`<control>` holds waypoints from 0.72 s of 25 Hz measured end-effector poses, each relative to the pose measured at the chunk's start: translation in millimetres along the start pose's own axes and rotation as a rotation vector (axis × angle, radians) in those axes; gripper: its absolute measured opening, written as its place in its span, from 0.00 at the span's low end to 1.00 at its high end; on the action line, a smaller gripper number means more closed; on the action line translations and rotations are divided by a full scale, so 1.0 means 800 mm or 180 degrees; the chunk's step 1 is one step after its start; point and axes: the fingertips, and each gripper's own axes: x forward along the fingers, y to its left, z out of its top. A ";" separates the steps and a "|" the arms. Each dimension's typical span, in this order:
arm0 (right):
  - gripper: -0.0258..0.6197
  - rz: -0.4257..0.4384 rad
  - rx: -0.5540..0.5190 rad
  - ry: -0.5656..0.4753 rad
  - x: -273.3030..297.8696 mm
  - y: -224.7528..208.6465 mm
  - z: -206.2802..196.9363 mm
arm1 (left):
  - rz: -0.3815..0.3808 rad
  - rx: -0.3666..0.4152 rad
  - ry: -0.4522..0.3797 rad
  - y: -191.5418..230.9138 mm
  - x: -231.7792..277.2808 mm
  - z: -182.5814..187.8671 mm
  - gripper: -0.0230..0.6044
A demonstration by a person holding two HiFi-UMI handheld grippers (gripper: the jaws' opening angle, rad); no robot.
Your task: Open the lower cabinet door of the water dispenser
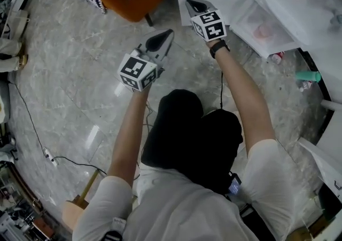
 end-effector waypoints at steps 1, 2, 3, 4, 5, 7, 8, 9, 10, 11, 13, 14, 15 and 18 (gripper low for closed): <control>0.05 0.0003 0.0041 0.0011 -0.015 0.001 0.003 | -0.0019 -0.0002 0.0060 -0.002 0.004 0.003 0.06; 0.05 -0.0012 0.0082 0.0040 -0.034 0.002 0.007 | -0.0060 0.0023 0.0140 -0.007 0.008 0.007 0.06; 0.05 -0.0047 0.0126 0.0087 -0.058 0.001 0.009 | -0.0111 0.0037 0.0204 -0.016 0.012 0.013 0.06; 0.05 -0.0095 0.0173 0.0149 -0.087 -0.001 0.011 | -0.0159 0.0007 0.0225 -0.027 0.015 0.023 0.06; 0.05 -0.0153 0.0208 0.0223 -0.119 -0.002 0.014 | -0.0200 -0.0063 0.0208 -0.039 0.017 0.037 0.05; 0.05 -0.0294 0.0199 0.0382 -0.187 -0.004 0.030 | -0.0290 -0.0192 0.0180 -0.065 0.019 0.075 0.05; 0.05 -0.0376 0.0170 0.0443 -0.221 -0.004 0.044 | -0.0342 -0.0202 0.0201 -0.079 0.019 0.096 0.05; 0.05 -0.0464 0.0156 0.0478 -0.255 -0.003 0.063 | -0.0397 -0.0182 0.0234 -0.094 0.019 0.119 0.05; 0.05 -0.0555 0.0170 0.0492 -0.290 -0.003 0.085 | -0.0462 -0.0157 0.0267 -0.111 0.018 0.144 0.05; 0.05 -0.0651 0.0205 0.0493 -0.325 -0.002 0.109 | -0.0546 -0.0134 0.0302 -0.130 0.016 0.170 0.05; 0.05 -0.0864 0.0311 0.0479 -0.392 -0.002 0.158 | -0.0754 -0.0060 0.0359 -0.172 0.011 0.227 0.05; 0.05 -0.0975 0.0376 0.0465 -0.424 -0.001 0.184 | -0.0850 -0.0027 0.0366 -0.192 0.007 0.258 0.05; 0.05 -0.1085 0.0433 0.0453 -0.454 0.002 0.211 | -0.0931 -0.0017 0.0361 -0.210 0.002 0.289 0.05; 0.05 -0.1403 0.0492 0.0458 -0.537 0.011 0.285 | -0.1144 -0.0029 0.0357 -0.261 -0.016 0.379 0.05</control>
